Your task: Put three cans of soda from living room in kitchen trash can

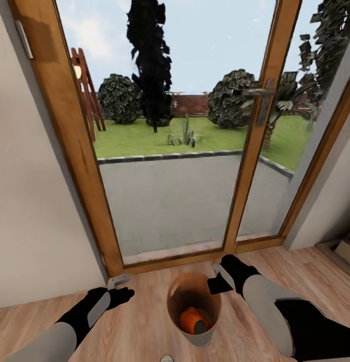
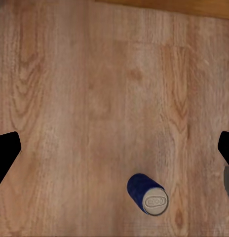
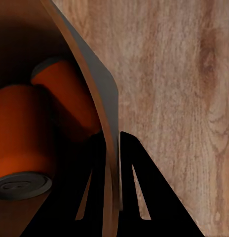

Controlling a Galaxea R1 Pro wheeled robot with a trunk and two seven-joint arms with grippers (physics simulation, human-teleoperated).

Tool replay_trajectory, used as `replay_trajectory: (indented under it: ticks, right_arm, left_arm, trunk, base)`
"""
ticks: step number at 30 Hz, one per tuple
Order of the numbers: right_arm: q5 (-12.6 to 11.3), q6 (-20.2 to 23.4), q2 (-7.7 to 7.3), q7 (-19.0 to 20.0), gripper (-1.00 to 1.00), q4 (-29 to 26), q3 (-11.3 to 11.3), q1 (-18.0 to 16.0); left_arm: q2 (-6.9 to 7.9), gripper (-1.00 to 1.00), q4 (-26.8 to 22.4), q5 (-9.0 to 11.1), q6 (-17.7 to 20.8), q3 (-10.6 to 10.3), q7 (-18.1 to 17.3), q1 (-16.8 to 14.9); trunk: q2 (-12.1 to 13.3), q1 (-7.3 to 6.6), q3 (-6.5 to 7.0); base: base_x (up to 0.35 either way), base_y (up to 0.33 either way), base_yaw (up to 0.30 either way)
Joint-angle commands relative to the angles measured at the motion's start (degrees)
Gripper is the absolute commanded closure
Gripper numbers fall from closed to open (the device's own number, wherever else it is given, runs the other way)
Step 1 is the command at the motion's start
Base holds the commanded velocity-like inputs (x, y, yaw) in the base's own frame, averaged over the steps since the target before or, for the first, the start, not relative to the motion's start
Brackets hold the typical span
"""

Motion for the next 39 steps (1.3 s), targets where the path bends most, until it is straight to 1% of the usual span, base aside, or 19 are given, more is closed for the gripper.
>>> replay_trajectory:
  ticks: [1,12,27,39]
  right_arm:
    - [-0.64,0.03,-0.01,0.37,1.0,-0.02,-0.42,-0.03]
    - [-0.7,0.03,-0.07,0.52,1.0,-0.08,-0.5,-0.03]
    - [-0.67,0.12,-0.17,0.61,1.0,-0.14,-0.51,-0.03]
    - [-0.71,0.2,-0.2,0.66,1.0,-0.1,-0.52,-0.03]
  left_arm:
    - [0.0,-1.0,0.0,-0.02,0.0,0.0,0.0,0.0]
    - [0.03,-1.0,-0.01,-0.09,-0.06,0.0,0.0,0.0]
    - [-0.03,-1.0,-0.07,-0.09,-0.09,0.0,0.0,0.0]
    - [0.0,-1.0,-0.08,-0.09,-0.09,0.0,0.0,0.0]
  trunk:
    - [0.0,0.0,0.01]
    - [0.0,0.0,0.01]
    - [0.0,0.0,0.01]
    - [0.0,0.0,0.08]
  base:
    - [0.295,0.19,-0.15]
    - [0.251,0.185,-0.255]
    - [0.014,0.011,-0.073]
    - [0.0,0.0,-0.254]
